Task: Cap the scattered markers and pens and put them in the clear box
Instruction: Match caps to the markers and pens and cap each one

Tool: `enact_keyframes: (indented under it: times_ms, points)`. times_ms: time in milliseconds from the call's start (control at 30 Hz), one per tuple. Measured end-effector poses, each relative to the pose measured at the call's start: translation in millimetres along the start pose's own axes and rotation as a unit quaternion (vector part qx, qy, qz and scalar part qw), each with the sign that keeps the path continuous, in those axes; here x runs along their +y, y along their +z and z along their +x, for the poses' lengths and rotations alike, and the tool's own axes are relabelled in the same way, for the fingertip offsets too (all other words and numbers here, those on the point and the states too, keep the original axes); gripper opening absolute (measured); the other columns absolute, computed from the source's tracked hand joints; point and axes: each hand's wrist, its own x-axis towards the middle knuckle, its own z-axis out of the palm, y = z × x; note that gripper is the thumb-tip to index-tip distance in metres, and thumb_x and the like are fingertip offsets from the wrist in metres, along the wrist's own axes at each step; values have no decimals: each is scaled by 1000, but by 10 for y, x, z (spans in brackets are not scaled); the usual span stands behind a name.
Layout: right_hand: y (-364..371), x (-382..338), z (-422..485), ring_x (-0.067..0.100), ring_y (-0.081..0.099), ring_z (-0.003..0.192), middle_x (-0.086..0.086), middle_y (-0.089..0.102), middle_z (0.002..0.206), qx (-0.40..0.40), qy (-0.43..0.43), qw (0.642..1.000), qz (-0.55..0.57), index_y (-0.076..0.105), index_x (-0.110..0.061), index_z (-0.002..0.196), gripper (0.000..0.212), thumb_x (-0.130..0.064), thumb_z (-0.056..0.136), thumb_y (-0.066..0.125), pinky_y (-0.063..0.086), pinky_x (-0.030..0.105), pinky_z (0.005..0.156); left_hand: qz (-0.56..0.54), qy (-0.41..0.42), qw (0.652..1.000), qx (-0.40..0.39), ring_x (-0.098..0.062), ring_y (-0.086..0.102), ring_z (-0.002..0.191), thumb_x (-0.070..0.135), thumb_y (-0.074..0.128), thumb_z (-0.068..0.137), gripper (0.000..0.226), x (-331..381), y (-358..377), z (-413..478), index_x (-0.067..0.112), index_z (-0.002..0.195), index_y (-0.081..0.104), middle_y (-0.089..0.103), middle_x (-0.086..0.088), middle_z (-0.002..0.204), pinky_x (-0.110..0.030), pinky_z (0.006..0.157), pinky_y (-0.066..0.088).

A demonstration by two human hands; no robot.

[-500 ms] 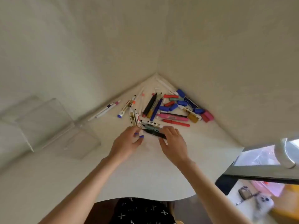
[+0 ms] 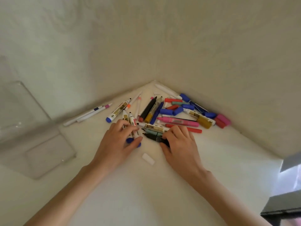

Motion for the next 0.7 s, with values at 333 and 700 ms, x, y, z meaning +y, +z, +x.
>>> enact_keyframes:
  times_ms: [333,700]
  points:
    - [-376,-497,-239,-5,57,74,-12,66,86,12,120,901,416,68,-23,92,10,-21,88,60,42,9,63,-392,-74,916,44,2,63,83,33,56,84,16,660,-137,-344,28,91,69,69,12,86,-7,70,44]
    - [-208,293,65,20,53,106,-1,64,110,63,129,981,134,67,-18,102,18,-18,92,53,39,26,85,-401,-180,891,115,-4,38,35,13,61,87,9,270,-431,-281,10,95,58,54,-5,67,-10,33,26]
